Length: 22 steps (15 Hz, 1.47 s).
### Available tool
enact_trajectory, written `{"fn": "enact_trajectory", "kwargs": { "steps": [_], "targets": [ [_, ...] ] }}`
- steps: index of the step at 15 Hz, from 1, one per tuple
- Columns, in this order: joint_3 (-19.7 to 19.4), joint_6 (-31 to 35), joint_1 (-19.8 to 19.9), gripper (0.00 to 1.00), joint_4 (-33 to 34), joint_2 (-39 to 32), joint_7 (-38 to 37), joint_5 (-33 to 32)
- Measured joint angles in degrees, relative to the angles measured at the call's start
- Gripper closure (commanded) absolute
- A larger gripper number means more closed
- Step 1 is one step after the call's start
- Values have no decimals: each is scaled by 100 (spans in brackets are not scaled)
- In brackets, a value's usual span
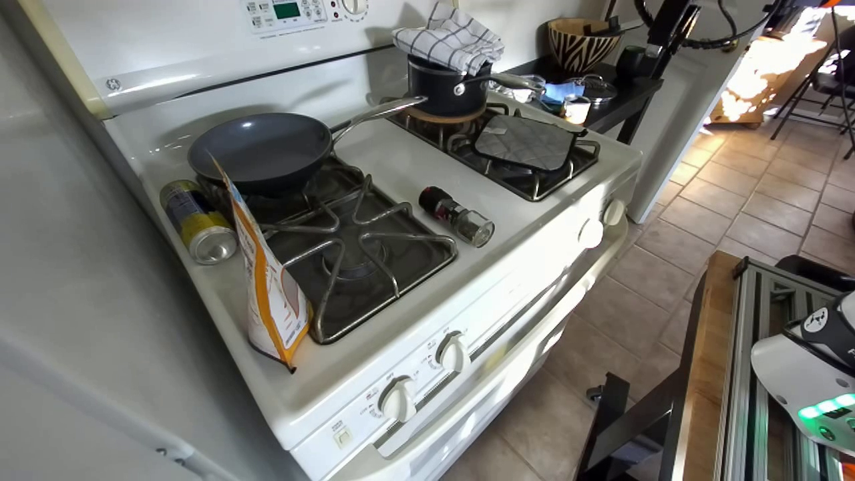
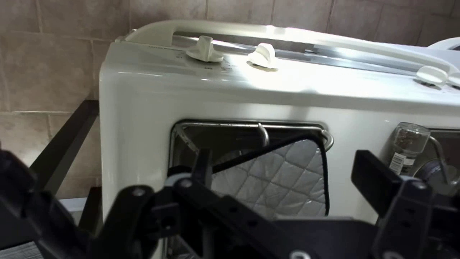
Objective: Pick up the grey potholder on the bottom right stove plate and put it in the pan
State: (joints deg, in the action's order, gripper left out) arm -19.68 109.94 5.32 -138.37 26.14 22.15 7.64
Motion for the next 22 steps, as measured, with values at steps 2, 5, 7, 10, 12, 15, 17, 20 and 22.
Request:
{"fn": "enact_trajectory", "kwargs": {
  "steps": [2,5,7,10,12,15,17,20,22],
  "targets": [
    [-172,0,-2,0,89,-304,535,244],
    [-334,1,-1,0,264,-823,1074,741],
    [-343,0,12,0,396,-1168,1273,986],
    [-343,-89,78,0,646,-1678,1630,1321],
    [-296,-139,174,0,796,-1943,1729,1431],
    [-202,-137,240,0,799,-1946,1729,1431],
    [-133,-137,299,0,801,-1949,1755,1431],
    [-100,-137,370,0,819,-2034,2147,1460],
    [-100,-137,460,0,890,-2174,2472,1573]
  ]
}}
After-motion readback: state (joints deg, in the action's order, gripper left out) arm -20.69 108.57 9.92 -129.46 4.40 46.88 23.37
